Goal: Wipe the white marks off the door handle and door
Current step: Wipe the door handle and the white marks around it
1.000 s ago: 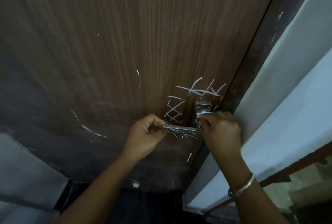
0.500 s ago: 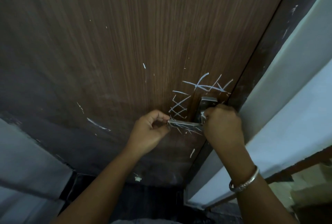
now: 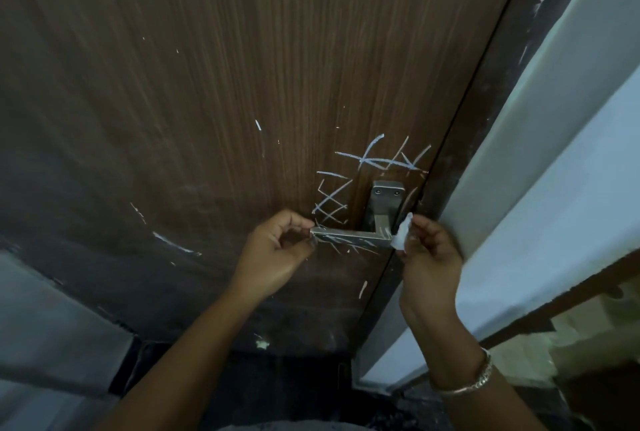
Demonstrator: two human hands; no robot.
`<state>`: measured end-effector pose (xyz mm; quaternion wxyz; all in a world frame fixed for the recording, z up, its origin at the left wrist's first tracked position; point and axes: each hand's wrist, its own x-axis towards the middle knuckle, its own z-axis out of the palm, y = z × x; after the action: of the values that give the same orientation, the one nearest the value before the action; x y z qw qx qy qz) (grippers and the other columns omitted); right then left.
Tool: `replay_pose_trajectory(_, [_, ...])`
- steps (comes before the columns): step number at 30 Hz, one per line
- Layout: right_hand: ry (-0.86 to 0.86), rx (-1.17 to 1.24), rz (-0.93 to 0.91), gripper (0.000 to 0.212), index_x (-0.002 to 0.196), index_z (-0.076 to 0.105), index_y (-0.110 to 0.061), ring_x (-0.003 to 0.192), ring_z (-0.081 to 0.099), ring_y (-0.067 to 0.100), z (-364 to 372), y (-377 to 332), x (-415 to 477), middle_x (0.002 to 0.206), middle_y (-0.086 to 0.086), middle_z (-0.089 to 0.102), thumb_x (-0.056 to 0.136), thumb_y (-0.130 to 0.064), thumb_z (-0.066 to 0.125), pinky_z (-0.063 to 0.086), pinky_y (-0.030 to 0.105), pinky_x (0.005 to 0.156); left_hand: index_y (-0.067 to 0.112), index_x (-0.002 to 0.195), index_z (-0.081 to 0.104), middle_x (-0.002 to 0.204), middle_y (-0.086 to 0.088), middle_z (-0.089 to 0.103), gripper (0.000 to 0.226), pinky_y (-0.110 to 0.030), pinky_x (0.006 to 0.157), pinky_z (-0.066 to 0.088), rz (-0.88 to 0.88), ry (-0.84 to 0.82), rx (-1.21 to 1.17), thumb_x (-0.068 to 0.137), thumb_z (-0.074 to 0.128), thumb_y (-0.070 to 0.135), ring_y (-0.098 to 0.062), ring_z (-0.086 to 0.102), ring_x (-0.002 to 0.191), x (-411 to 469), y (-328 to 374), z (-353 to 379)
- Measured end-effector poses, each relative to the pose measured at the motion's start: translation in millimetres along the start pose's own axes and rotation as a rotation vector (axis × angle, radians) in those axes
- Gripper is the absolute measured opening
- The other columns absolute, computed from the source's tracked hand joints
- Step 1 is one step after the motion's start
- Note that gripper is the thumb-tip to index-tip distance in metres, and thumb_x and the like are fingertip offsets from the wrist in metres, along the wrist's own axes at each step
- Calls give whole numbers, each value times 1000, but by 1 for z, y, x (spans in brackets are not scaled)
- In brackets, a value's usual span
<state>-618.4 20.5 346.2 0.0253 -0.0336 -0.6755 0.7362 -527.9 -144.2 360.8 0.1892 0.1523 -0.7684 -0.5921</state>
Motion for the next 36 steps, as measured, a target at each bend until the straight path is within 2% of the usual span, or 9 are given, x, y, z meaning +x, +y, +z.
replay_pose_trajectory(3, [-12, 91, 84, 28, 93, 67, -33, 100, 63, 16, 5, 9, 0, 110, -3, 68, 93, -9, 54, 52, 18, 75, 25, 82, 64, 73, 10, 66, 24, -16, 62, 48, -5, 0, 14, 77, 66, 1, 2, 58, 64, 0, 2, 1])
replay_pose_trajectory(7, [-47, 42, 50, 28, 90, 70, -38, 103, 63, 11, 6, 15, -3, 105, -13, 69, 90, -12, 60, 50, 31, 92, 24, 83, 64, 76, 8, 66, 26, -13, 62, 47, 0, -4, 23, 77, 66, -1, 3, 58, 64, -1, 1, 1])
replay_pose_trajectory(12, [-163, -26, 47, 37, 88, 69, -43, 95, 65, 7, -8, 18, -6, 108, -7, 70, 90, -7, 59, 53, 21, 82, 25, 81, 63, 71, 10, 65, 28, -9, 58, 44, 8, 16, 32, 76, 66, -2, 5, 58, 61, 2, 1, 4])
replay_pose_trajectory(20, [-191, -154, -80, 33, 102, 64, -43, 102, 62, 8, -8, 11, -3, 110, -11, 67, 92, -13, 57, 51, 32, 95, 25, 76, 63, 67, 7, 63, 29, -9, 53, 42, 3, 48, 33, 76, 65, -4, 4, 54, 54, 5, 3, 6])
replay_pose_trajectory(23, [-198, -168, -100, 34, 99, 64, -41, 99, 63, 3, -12, 11, -4, 105, -12, 68, 92, -8, 57, 50, 26, 93, 25, 76, 62, 65, 8, 61, 30, -10, 50, 41, -9, 58, 19, 76, 63, -6, 4, 53, 52, 4, 2, 7])
replay_pose_trajectory(27, [-195, -173, -128, 39, 91, 65, -45, 89, 62, -10, -20, 13, -8, 102, -12, 69, 91, -7, 57, 47, 4, 77, 26, 76, 62, 66, 9, 62, 32, -12, 53, 44, -9, 68, 31, 76, 63, -6, 3, 54, 53, 4, 2, 7])
replay_pose_trajectory(29, [-195, -189, -137, 32, 102, 67, -35, 93, 63, -4, -13, 9, -2, 108, -7, 69, 92, -8, 56, 50, 11, 82, 27, 75, 63, 64, 11, 62, 31, -14, 53, 46, -17, 71, 39, 77, 63, -4, 1, 55, 54, 5, 3, 7])
replay_pose_trajectory(32, [-196, -204, -120, 27, 113, 67, -20, 105, 63, 15, -8, 7, 2, 114, 0, 68, 92, -7, 55, 50, 38, 97, 27, 77, 63, 64, 17, 64, 28, -15, 52, 46, -27, 52, 47, 78, 63, -1, 0, 56, 54, 3, 3, 6])
replay_pose_trajectory(36, [-201, -203, -87, 32, 101, 66, -37, 99, 65, 12, -19, 13, -9, 107, -4, 70, 92, -8, 55, 53, 31, 91, 27, 77, 63, 65, 21, 65, 32, -15, 54, 48, -31, 56, 32, 77, 61, -6, 2, 58, 56, 2, 3, 5])
